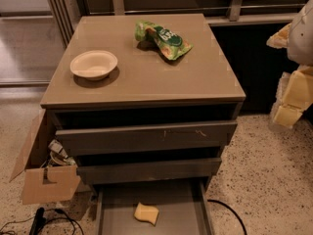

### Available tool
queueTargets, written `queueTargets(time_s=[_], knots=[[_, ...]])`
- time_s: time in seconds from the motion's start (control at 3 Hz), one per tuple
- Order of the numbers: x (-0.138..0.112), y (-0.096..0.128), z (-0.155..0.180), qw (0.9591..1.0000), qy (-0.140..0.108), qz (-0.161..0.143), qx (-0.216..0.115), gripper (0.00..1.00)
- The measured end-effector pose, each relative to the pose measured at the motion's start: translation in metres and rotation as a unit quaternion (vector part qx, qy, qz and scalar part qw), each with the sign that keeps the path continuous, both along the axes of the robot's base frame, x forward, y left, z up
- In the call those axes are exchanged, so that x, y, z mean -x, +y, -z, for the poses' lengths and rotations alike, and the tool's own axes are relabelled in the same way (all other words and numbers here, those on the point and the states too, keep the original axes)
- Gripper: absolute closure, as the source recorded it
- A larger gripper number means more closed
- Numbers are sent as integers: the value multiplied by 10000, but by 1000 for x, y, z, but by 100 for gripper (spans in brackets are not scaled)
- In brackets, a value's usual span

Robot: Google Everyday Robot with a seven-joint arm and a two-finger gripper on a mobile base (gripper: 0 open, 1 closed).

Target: Pick sponge from bottom drawer and place on counter

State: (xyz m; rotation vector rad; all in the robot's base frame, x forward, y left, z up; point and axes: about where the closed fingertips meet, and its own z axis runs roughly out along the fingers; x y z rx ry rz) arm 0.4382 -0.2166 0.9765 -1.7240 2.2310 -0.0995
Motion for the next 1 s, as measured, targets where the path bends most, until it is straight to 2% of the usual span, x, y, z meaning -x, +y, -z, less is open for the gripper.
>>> queueTargets(time_s=[0.33, 0.67, 1.0], knots=[[0, 0, 0, 10000, -7, 2, 0, 0], [9, 4, 30, 9993, 253, 39, -260, 0], [24, 13, 77, 9957, 620, -61, -689, 0]])
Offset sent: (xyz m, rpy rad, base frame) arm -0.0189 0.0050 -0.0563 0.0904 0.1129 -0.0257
